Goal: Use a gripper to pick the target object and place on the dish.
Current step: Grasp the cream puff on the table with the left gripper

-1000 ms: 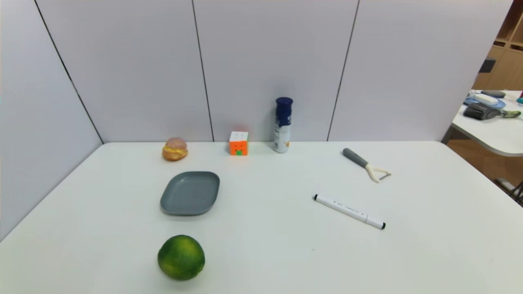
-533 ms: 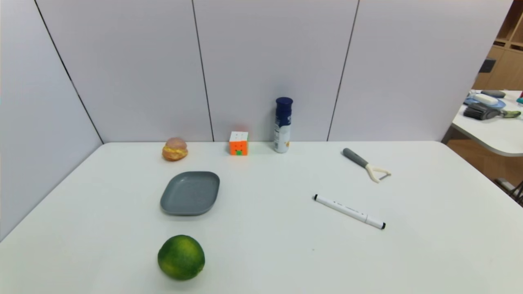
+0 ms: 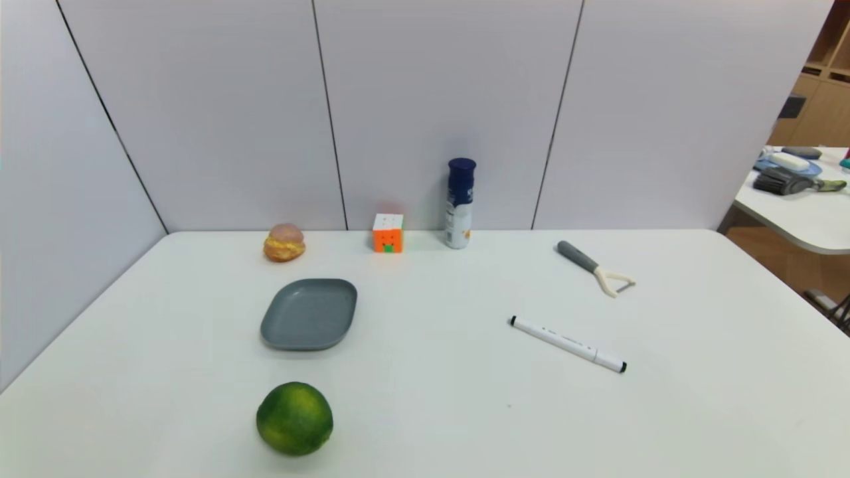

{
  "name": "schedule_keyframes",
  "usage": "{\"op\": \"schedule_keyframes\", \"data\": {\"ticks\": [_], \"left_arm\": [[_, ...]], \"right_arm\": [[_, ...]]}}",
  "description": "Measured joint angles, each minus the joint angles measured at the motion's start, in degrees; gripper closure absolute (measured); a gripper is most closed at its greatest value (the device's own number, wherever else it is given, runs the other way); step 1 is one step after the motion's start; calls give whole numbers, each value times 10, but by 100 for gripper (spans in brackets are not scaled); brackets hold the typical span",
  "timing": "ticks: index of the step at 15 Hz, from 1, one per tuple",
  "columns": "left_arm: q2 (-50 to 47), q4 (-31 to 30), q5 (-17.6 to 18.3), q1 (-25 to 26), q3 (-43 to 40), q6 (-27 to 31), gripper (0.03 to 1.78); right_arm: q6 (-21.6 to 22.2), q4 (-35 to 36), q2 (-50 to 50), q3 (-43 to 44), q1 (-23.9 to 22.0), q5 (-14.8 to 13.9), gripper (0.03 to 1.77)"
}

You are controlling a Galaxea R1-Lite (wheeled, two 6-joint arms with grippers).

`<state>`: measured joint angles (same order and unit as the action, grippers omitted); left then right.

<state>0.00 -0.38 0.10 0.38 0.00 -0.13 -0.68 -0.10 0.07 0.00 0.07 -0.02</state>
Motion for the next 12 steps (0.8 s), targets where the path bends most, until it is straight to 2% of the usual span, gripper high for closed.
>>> {"op": "schedule_keyframes", "data": {"ticks": [2,4,8,12], "left_arm": [[2,0,0,0,16,2,12],[16,-1,3,0,71,6,12],[112,-1,3,5,249,25,12],[283,-2,3,9,472,60,12]], "right_arm": [[0,0,0,0,0,0,9],[0,0,0,0,0,0,9],[0,0,0,0,0,0,9],[0,0,0,0,0,0,9]]}}
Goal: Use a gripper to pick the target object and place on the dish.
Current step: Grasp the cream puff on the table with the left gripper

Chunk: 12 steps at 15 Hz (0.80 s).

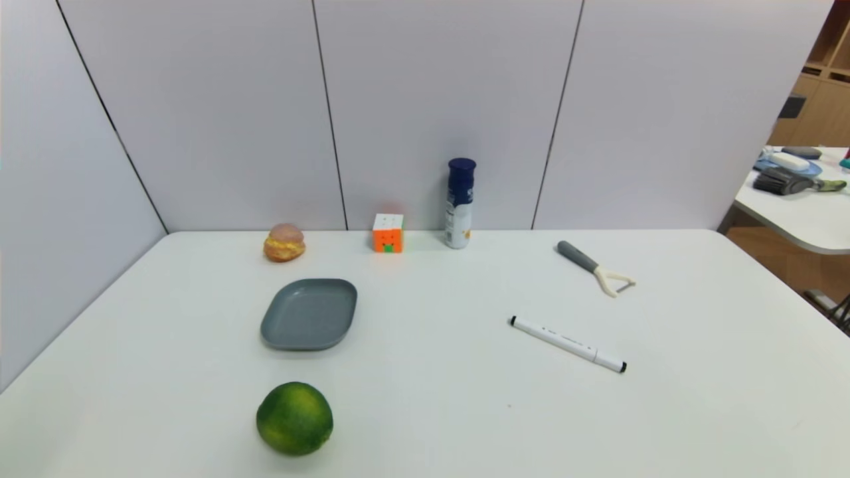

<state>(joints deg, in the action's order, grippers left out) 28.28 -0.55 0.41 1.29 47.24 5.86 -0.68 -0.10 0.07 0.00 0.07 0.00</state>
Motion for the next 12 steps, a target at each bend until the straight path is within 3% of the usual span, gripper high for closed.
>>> {"op": "schedule_keyframes", "data": {"ticks": [7,10,12], "left_arm": [[318,35,4,0,415,22,12],[441,122,5,0,591,23,12],[519,189,6,-1,649,23,12]], "right_arm": [[0,0,0,0,0,0,9],[0,0,0,0,0,0,9],[0,0,0,0,0,0,9]]}}
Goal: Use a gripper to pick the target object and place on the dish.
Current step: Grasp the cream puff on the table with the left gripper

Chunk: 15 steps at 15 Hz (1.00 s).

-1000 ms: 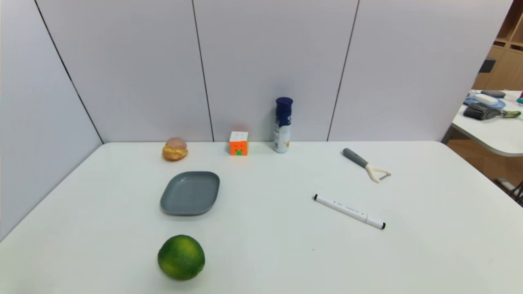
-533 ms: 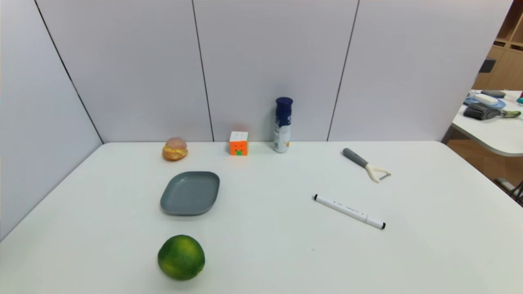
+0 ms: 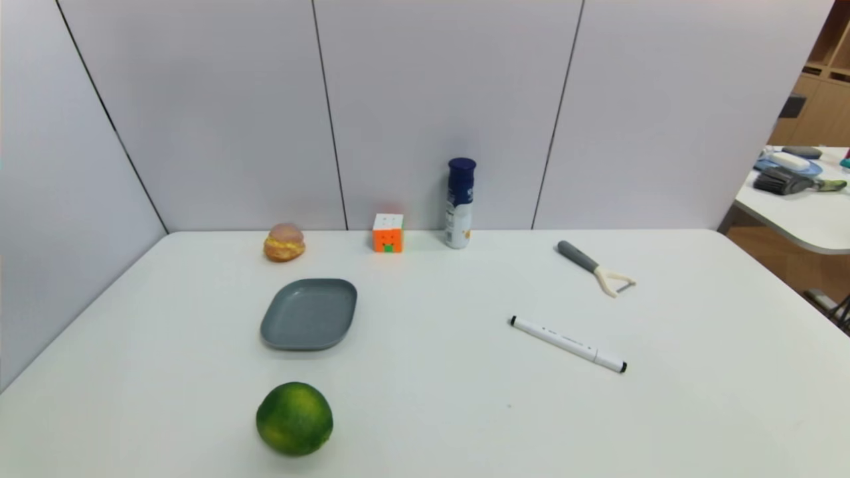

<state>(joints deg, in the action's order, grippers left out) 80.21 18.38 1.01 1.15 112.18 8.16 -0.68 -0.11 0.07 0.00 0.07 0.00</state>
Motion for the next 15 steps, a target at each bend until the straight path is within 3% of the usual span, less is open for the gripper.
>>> {"op": "schedule_keyframes", "data": {"ticks": [11,15], "left_arm": [[284,216,17,-42,9,0,12],[348,220,21,-43,8,-1,12]], "right_arm": [[0,0,0,0,0,0,9],[0,0,0,0,0,0,9]]}}
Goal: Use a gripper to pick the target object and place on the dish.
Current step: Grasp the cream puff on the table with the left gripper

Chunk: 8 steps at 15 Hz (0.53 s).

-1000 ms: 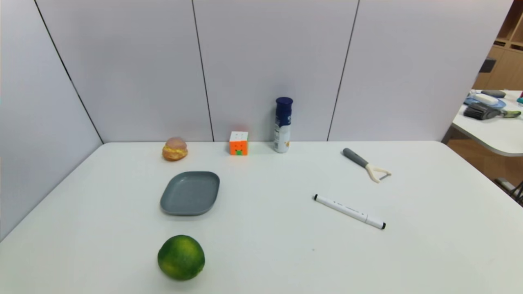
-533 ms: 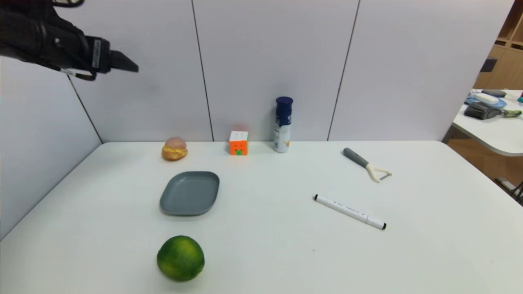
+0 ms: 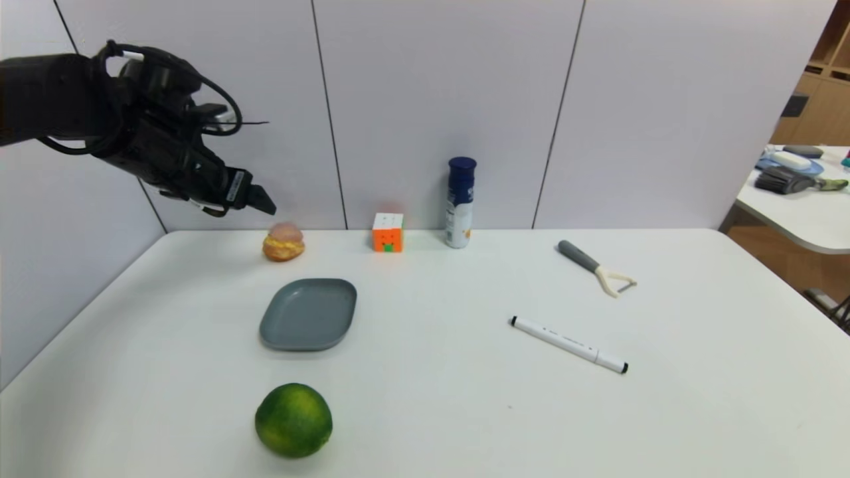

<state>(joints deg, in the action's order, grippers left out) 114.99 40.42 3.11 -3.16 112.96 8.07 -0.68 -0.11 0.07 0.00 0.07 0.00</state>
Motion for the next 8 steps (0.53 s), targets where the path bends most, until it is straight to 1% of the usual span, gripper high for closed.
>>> {"op": "schedule_keyframes", "data": {"ticks": [2,6,8], "left_arm": [[28,-18,0,0,0,-4,12],[79,-88,-6,-1,1,-21,12],[97,-94,-18,-4,1,-26,12]], "right_arm": [[0,0,0,0,0,0,9],[0,0,0,0,0,0,9],[0,0,0,0,0,0,9]]}}
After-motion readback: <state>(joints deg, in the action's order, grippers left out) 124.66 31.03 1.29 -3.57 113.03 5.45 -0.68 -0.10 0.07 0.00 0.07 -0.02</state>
